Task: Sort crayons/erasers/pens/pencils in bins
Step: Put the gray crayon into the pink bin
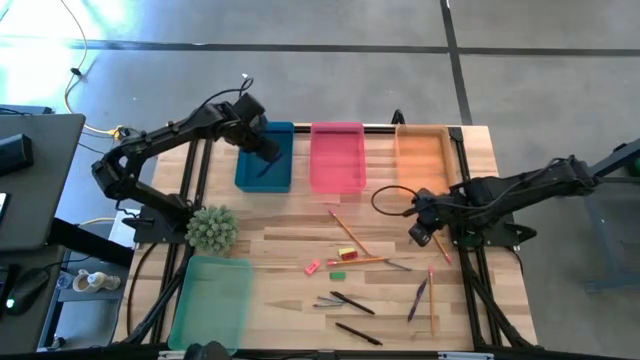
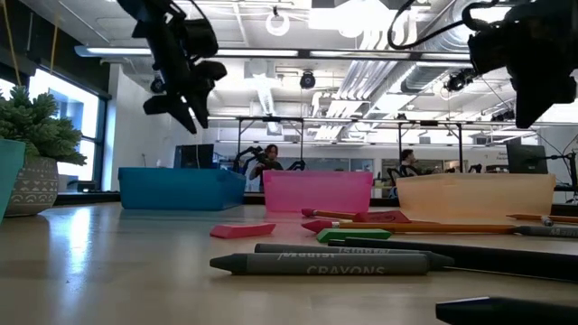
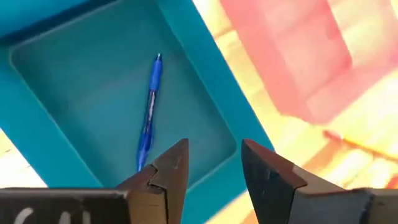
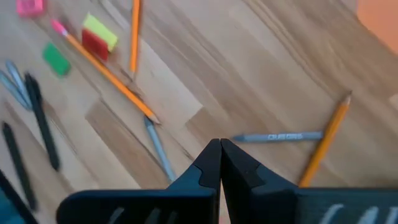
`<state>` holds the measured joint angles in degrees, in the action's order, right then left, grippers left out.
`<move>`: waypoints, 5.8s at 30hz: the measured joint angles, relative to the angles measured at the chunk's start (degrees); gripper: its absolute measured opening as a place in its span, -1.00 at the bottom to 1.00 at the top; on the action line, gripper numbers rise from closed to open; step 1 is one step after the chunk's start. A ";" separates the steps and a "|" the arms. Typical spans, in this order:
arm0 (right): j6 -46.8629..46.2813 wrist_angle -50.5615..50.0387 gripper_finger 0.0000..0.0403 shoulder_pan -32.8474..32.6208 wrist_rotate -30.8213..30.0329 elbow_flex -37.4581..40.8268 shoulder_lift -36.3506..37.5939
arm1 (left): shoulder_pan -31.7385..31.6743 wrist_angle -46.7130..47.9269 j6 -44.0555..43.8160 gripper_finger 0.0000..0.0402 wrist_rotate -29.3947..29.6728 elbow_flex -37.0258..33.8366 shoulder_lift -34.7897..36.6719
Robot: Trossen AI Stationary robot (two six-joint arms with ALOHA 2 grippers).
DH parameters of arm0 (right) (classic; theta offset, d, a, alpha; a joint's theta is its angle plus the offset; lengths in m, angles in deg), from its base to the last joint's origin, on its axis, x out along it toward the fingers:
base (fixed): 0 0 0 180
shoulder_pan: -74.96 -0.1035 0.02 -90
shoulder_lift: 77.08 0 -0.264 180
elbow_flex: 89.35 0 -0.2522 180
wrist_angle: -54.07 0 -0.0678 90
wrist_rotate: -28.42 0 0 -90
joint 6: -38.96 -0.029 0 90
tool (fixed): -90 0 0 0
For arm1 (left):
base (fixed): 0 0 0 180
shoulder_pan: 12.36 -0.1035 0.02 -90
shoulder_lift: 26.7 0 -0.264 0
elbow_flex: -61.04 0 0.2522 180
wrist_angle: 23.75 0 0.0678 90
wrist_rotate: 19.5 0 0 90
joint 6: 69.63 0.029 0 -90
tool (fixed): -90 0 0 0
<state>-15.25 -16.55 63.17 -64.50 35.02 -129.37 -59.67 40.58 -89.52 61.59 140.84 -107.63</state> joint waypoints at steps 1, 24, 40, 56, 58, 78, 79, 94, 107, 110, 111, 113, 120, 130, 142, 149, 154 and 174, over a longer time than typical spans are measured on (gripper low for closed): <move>1.97 -0.20 -1.00 0.00 0.09 -0.07 -0.39 | 0.87 0.40 0.50 -0.33 -0.06 0.10 0.45; 44.14 0.60 -1.00 0.00 5.80 -0.07 -17.28 | 24.94 2.60 -7.46 -0.34 0.79 0.07 4.53; 44.24 0.60 -0.89 0.00 4.65 -0.07 -27.03 | 27.18 2.55 -8.47 -0.34 4.04 0.07 4.53; 37.28 11.07 -0.51 0.00 7.67 -0.17 -27.52 | 27.17 2.49 -6.94 -0.34 4.22 0.07 4.48; 34.30 10.97 -0.51 0.00 7.36 -0.18 -27.49 | 27.17 2.49 -6.55 -0.34 4.22 0.07 4.48; -33.33 6.82 -0.51 -0.36 -1.79 -0.15 -27.47 | 27.26 2.52 -6.30 -0.34 4.20 0.05 4.48; -35.35 6.82 -0.51 -0.64 -2.55 -0.15 -27.47 | 27.26 2.52 -5.90 -0.34 4.20 0.05 4.48; -62.23 0.01 -0.51 -6.93 -10.80 0.77 -27.43 | 27.28 2.54 -4.80 -0.34 3.97 0.05 4.48; -66.93 4.42 -0.51 -7.74 -7.78 3.80 -27.43 | 27.28 2.35 -4.40 -0.34 4.02 0.05 4.48; -68.48 4.40 -0.51 -7.74 -7.71 3.80 -27.43 | 27.28 2.34 -4.39 -0.34 4.04 0.05 4.48; -68.94 4.40 -0.51 -7.74 -7.56 3.80 -27.44 | 27.28 2.34 -4.41 -0.34 4.04 0.05 4.48; -69.38 4.36 -0.51 -7.72 -7.26 3.80 -27.63 | 27.28 2.34 -4.37 -0.34 4.04 0.05 4.48; -71.79 4.35 -0.51 -7.65 -7.38 3.80 -27.63 | 27.28 2.30 -3.38 -0.34 4.22 0.05 4.48; -71.44 6.65 -0.51 -6.21 -7.59 3.80 -31.35 | 27.28 1.99 -2.40 -0.34 4.22 0.05 4.46; -71.29 7.92 -0.59 -6.09 -6.02 3.63 -34.51 | 27.28 2.01 -2.40 -0.34 4.22 0.05 4.46; -70.22 7.83 -0.94 -6.10 -5.12 3.63 -34.55 | 27.28 2.06 -2.40 -0.34 4.22 0.05 4.46; -69.80 7.81 -0.96 -6.10 -4.90 3.67 -34.58 | 27.27 2.24 -1.01 -0.34 4.20 0.05 4.46; -50.00 15.81 -0.99 -7.17 -5.48 -4.99 -34.82 | 24.29 6.86 4.10 -0.34 4.02 0.05 4.92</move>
<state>-65.25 -0.74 56.00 -69.98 30.03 -164.19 -35.38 47.43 -85.41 65.61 140.89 -102.71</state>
